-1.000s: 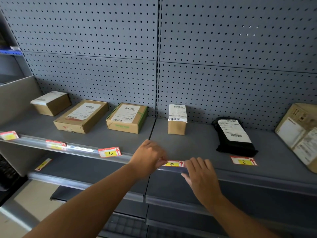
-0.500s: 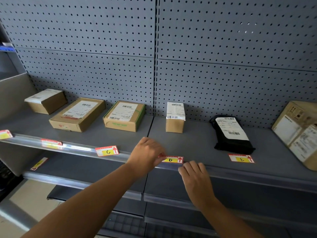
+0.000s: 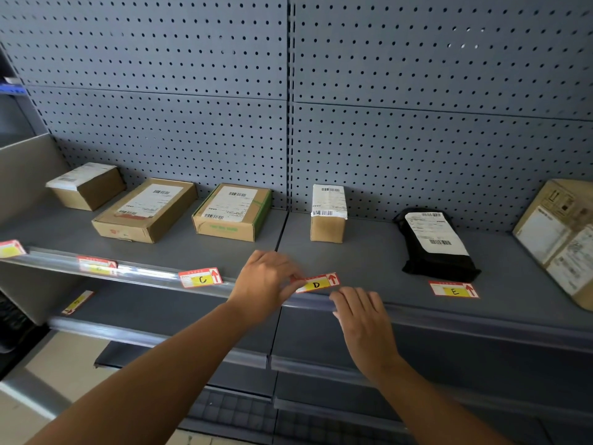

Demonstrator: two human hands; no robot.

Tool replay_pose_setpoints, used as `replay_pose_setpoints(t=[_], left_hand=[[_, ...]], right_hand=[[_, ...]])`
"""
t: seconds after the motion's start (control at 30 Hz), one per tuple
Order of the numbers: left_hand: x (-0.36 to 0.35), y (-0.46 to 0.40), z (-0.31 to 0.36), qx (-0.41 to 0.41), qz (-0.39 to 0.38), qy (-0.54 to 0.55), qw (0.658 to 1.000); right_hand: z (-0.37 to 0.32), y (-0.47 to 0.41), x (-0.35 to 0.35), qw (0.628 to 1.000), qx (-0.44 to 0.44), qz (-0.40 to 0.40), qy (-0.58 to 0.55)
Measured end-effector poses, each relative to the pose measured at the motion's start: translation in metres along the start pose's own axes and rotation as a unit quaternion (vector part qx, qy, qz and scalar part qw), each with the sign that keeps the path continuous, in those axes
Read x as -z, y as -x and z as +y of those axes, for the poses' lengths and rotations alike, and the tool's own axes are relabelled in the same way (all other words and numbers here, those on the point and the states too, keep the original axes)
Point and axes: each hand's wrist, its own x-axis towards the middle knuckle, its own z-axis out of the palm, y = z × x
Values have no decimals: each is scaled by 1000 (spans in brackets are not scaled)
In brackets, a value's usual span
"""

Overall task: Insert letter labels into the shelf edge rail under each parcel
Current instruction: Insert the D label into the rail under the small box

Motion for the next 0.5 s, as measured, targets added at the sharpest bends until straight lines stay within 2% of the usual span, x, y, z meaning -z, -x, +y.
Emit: replay_pose_setpoints(t=[0.27,0.5], left_hand=[[4,2,9,55,36,56,996],[7,7,7,28,8,23,999]], right_hand=[[3,-5,3,999,40,26,15],[5,12,-4,996,67,62,12]])
